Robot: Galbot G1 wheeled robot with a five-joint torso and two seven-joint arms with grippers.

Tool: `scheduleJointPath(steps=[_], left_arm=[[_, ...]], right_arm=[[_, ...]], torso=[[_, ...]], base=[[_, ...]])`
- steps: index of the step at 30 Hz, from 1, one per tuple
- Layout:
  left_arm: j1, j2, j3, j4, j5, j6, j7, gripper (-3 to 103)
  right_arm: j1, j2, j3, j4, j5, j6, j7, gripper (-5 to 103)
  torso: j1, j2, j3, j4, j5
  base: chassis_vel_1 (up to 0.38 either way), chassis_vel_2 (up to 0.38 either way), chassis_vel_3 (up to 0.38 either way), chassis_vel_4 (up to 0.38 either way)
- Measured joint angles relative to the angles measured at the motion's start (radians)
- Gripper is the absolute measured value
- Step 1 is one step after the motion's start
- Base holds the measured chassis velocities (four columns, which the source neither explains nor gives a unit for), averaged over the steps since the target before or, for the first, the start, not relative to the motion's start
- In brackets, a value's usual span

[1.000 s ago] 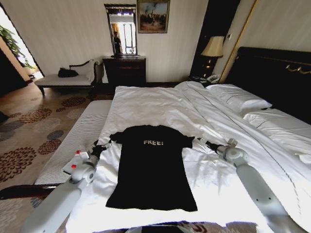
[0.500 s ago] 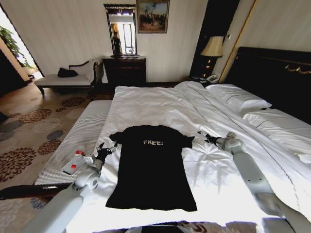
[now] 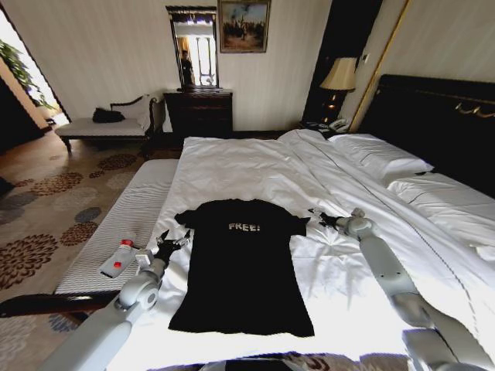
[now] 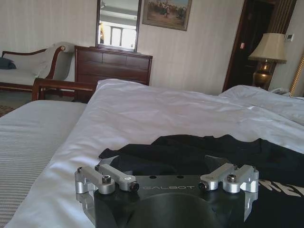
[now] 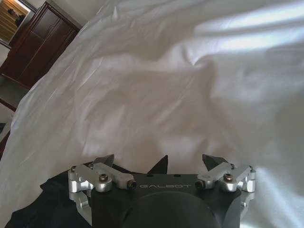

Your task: Fold the clothes on the bed.

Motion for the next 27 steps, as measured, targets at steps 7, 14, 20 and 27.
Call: scheduleJointPath(steps=[7,14,20,27], left_arm=[[0.004,0.010,0.012,-0.008,0.001,0.001,0.000,100],[-0.004,0.011,0.023,-0.007,0.001,0.003,0.001,100],[-0.022,0.011,0.028,-0.006,-0.015,0.007,-0.006,100],[-0.033,0.018,0.020,-0.006,-0.026,0.011,-0.012,100]], right_arm=[[0.038,0.021,-0.024,-0.045,-0.019,-0.001,-0.014,101],[0.055,0.027,-0.027,-0.075,-0.018,0.000,-0.018,82],[0.055,0.031,-0.028,-0.080,-0.018,0.000,-0.016,60],[0.060,0.036,-0.027,-0.089,-0.020,-0.003,-0.014,33]], torso=[[0.000,0.000,0.000,0.0001,0.0000],[0.000,0.000,0.000,-0.0001,-0.0001],[0.000,0.000,0.000,0.0000,-0.0001],[0.000,0.000,0.000,0.0000,0.0001]], base=[[0.000,0.000,0.000,0.000],[0.000,0.000,0.000,0.000],[0.000,0.000,0.000,0.000],[0.000,0.000,0.000,0.000]])
